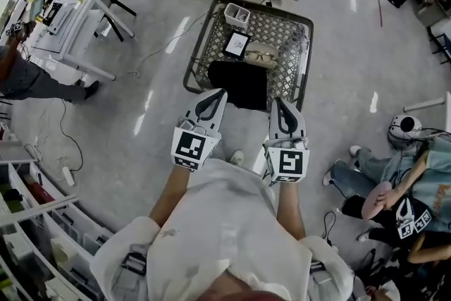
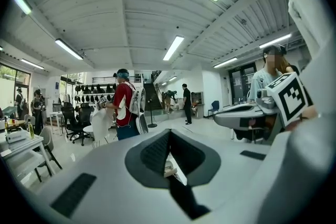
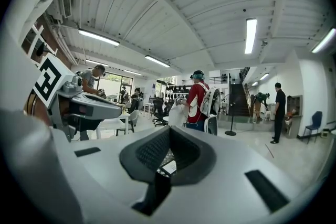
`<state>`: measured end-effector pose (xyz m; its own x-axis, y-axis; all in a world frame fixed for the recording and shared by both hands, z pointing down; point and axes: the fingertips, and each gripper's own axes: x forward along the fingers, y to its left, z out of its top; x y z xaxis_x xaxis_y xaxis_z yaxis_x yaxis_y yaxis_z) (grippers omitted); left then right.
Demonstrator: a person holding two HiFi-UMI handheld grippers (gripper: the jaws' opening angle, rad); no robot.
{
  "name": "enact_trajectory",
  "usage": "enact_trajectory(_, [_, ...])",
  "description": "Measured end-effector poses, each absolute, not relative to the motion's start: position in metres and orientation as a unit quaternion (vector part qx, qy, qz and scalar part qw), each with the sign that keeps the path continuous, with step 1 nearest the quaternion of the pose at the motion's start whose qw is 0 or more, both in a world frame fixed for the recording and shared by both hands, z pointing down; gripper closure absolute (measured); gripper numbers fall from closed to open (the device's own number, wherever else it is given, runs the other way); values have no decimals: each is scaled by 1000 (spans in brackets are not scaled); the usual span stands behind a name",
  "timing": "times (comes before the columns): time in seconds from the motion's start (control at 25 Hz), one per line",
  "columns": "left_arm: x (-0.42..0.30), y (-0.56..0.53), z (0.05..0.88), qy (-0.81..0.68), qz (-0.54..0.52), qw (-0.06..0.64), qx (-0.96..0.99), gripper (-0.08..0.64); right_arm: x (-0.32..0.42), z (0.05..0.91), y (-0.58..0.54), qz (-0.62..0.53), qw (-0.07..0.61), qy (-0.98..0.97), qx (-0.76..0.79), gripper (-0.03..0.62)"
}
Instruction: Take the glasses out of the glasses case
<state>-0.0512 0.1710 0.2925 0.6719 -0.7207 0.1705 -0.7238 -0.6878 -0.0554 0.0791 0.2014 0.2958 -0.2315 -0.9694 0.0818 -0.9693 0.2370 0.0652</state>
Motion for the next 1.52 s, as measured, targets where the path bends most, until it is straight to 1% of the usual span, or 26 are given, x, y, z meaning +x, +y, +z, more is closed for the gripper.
enact_trajectory(0.4, [-40, 111, 298, -391, 69, 7, 918, 548, 92, 301, 146, -7, 59, -771, 634, 584])
enact_trajectory(0.72, [-35, 42, 312, -368, 70, 21, 927, 548, 96, 309, 83, -4, 62, -757, 650, 585])
enact_trajectory(1.28, [-16, -58, 345, -290, 96, 42, 951, 548, 107, 336, -3, 24, 98, -713, 694, 584])
enact_trajectory(1.52, [-10, -85, 370, -254, 108, 61, 959, 548, 106, 357, -27, 36, 129, -697, 704, 584])
